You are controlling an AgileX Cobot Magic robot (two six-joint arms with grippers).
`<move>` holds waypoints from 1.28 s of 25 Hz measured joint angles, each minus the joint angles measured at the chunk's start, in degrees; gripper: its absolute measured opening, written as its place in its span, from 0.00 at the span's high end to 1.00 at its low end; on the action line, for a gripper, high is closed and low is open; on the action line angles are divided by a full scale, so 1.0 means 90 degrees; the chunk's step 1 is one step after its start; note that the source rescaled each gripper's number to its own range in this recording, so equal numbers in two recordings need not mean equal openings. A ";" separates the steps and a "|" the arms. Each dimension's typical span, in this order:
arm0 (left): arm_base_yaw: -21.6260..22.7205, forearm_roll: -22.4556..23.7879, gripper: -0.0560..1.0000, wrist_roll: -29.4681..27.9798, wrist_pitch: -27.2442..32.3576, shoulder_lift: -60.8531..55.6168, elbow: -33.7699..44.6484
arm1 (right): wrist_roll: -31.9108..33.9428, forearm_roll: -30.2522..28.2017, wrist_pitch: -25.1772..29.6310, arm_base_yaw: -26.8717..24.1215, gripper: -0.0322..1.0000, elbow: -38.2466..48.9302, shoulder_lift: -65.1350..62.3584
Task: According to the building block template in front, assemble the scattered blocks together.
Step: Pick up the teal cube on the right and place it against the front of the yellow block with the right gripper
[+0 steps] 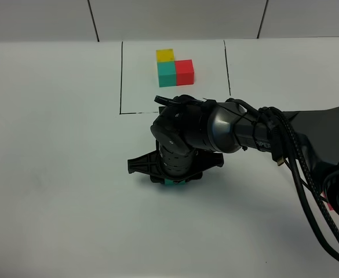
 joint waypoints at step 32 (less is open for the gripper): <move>0.0000 0.0000 0.09 0.0000 0.0000 0.0000 0.0000 | 0.0102 -0.0275 -0.0273 -0.0073 0.96 -0.0005 0.0038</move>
